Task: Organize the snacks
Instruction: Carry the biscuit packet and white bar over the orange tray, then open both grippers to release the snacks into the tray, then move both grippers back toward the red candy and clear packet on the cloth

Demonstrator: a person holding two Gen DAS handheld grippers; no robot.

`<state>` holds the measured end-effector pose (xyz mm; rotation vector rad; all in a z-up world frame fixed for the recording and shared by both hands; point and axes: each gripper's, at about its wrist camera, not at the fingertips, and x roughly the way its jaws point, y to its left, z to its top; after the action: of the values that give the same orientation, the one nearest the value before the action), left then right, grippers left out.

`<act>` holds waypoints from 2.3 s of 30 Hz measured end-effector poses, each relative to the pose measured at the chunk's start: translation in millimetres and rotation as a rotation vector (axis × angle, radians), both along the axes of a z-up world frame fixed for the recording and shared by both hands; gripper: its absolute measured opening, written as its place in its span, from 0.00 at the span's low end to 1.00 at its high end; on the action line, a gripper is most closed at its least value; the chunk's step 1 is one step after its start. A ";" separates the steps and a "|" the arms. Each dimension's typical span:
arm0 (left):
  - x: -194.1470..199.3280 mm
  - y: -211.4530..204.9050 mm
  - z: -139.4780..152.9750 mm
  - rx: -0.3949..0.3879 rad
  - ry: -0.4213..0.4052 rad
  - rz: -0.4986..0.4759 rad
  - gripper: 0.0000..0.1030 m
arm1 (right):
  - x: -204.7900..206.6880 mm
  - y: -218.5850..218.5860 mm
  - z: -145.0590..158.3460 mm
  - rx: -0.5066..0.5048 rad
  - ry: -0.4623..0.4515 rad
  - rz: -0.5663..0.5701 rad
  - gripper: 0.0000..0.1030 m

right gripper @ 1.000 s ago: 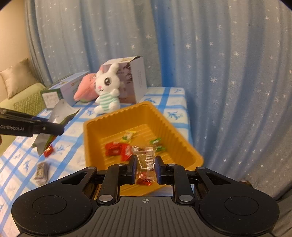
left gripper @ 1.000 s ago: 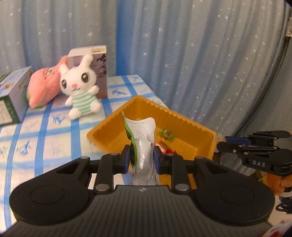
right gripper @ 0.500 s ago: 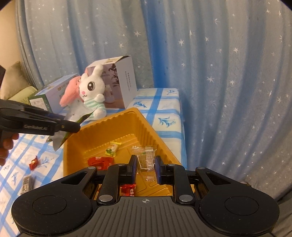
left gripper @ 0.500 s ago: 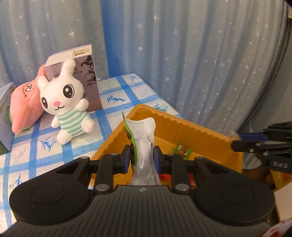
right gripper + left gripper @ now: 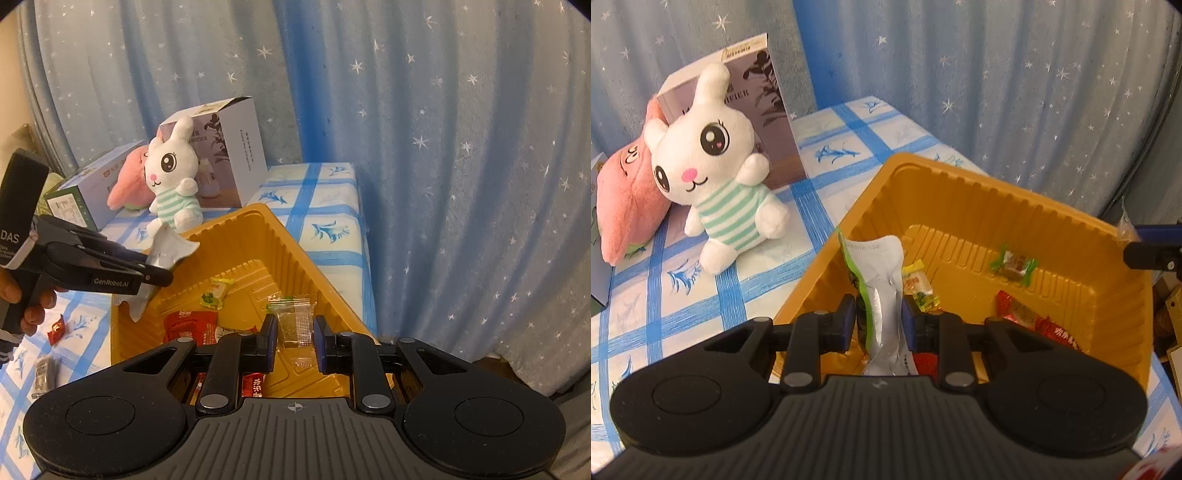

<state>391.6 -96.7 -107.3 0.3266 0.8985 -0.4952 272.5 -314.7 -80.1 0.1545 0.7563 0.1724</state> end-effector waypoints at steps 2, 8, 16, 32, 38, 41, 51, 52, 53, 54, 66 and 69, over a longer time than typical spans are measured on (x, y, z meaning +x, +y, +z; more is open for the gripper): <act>0.3 1.5 -1.2 0.005 -0.002 0.002 0.24 | 1.1 0.7 -1.2 0.001 0.002 0.002 0.20; -1.8 8.1 3.9 -0.011 -0.007 0.004 0.24 | 4.7 3.9 -4.2 -0.002 0.011 0.015 0.20; -6.2 11.1 12.4 -0.045 -0.004 0.009 0.24 | 12.2 6.8 -9.3 -0.009 0.023 0.028 0.20; -23.4 11.8 15.9 -0.075 0.018 0.008 0.24 | 21.9 3.4 -16.1 -0.004 0.044 0.007 0.24; -32.4 12.1 20.8 -0.088 0.022 0.010 0.24 | 10.1 -0.1 -13.1 0.012 0.043 0.004 0.42; -38.6 12.8 25.1 -0.102 0.026 0.014 0.24 | 3.3 -1.3 -9.2 0.018 0.045 0.004 0.45; -78.6 17.0 40.6 -0.152 0.037 0.037 0.26 | -31.7 -2.0 10.2 0.064 0.016 0.003 0.64; -83.4 18.1 42.8 -0.160 0.038 0.041 0.29 | -35.7 -1.0 12.5 0.067 0.013 0.003 0.66; -88.3 19.1 45.3 -0.165 0.038 0.044 0.32 | -39.8 -0.2 14.9 0.071 0.009 0.002 0.68; -94.0 20.2 48.1 -0.169 0.032 0.048 0.32 | -43.7 0.9 17.1 0.074 0.005 0.002 0.68; -163.0 41.1 74.3 -0.204 0.001 0.110 0.34 | -93.4 23.6 38.8 0.083 -0.026 0.064 0.73; -179.5 49.7 78.5 -0.217 -0.003 0.129 0.36 | -104.4 31.4 41.3 0.085 -0.021 0.082 0.74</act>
<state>212.1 -47.0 -28.8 0.0708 0.8483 -0.4677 168.1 -283.3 -38.7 0.2019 0.7355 0.2842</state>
